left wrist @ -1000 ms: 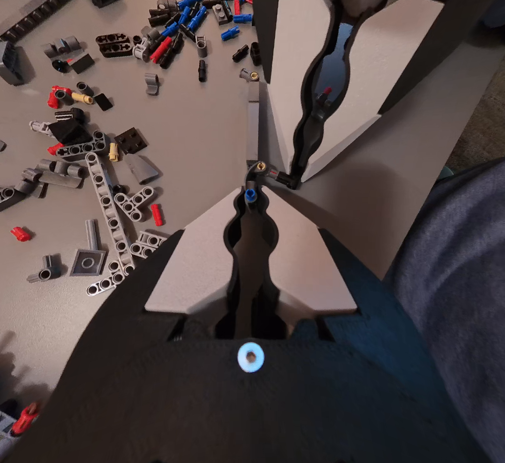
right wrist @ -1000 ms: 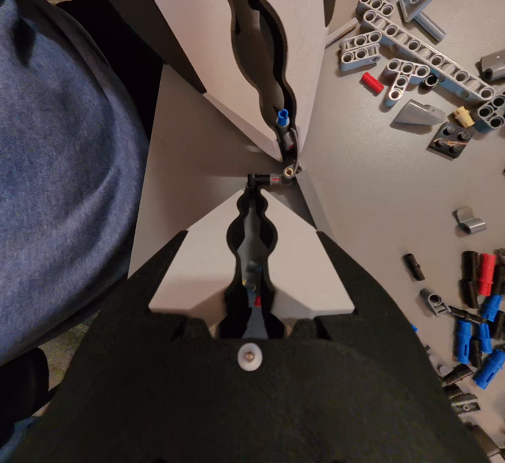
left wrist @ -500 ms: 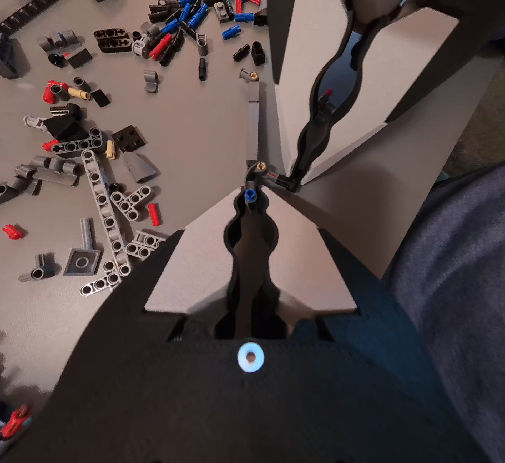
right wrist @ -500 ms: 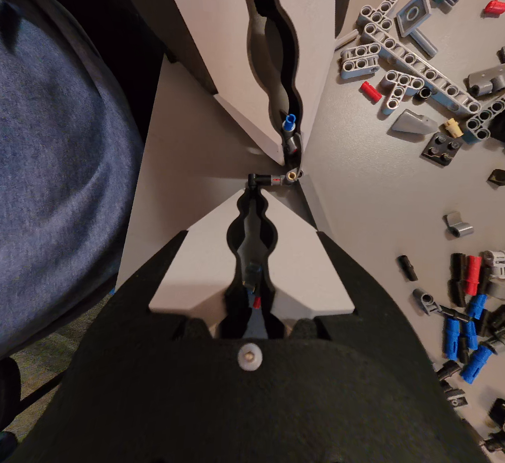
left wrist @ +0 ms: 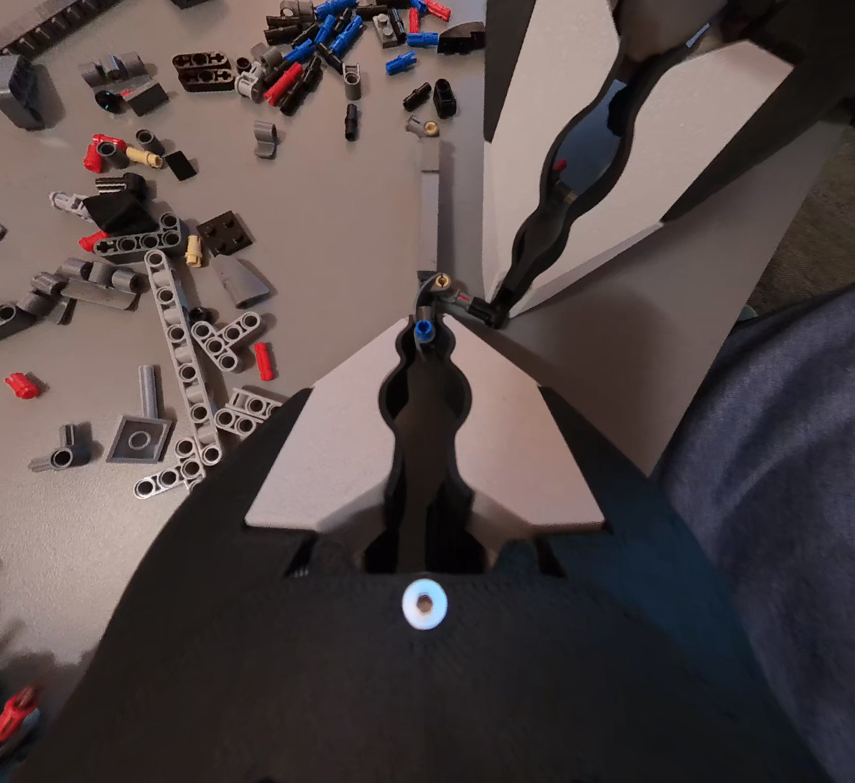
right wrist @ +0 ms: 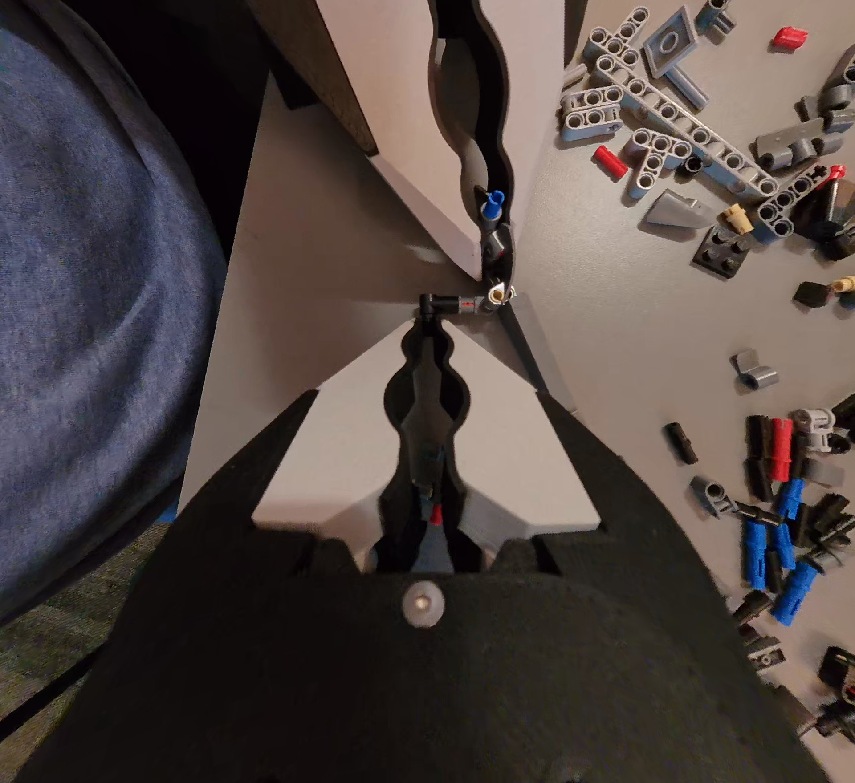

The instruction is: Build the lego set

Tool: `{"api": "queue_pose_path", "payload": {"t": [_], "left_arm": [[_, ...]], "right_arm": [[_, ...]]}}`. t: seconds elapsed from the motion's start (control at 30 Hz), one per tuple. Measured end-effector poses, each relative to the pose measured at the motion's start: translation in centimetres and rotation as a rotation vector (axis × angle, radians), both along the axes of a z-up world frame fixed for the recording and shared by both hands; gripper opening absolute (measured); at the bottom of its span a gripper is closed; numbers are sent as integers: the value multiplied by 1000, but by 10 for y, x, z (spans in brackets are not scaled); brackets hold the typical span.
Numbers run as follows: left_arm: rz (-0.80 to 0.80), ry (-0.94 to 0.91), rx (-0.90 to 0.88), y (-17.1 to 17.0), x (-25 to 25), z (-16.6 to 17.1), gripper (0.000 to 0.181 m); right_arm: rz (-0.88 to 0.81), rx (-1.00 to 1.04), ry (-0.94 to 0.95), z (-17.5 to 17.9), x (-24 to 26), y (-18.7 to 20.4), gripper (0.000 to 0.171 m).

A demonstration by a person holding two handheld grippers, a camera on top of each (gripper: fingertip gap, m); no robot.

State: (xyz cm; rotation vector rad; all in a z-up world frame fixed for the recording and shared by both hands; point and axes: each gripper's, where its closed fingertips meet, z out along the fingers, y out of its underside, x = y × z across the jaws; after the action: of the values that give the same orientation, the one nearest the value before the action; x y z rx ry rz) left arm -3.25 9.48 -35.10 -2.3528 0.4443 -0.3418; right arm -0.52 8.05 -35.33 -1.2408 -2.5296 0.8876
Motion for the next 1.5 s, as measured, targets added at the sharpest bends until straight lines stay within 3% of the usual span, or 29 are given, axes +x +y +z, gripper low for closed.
{"api": "queue_pose_path", "payload": {"t": [0.27,0.9,1.5], "left_arm": [[24,-14,7,3,-4,2,6],[-57,45,13,2,-4,3,6],[10,-16,58,9,-13,10,5]], "right_arm": [[-63,7,27,1,-6,1,2],[-1,48,63,0,-5,2,2],[-7,38,74,0,-6,4,2]]}}
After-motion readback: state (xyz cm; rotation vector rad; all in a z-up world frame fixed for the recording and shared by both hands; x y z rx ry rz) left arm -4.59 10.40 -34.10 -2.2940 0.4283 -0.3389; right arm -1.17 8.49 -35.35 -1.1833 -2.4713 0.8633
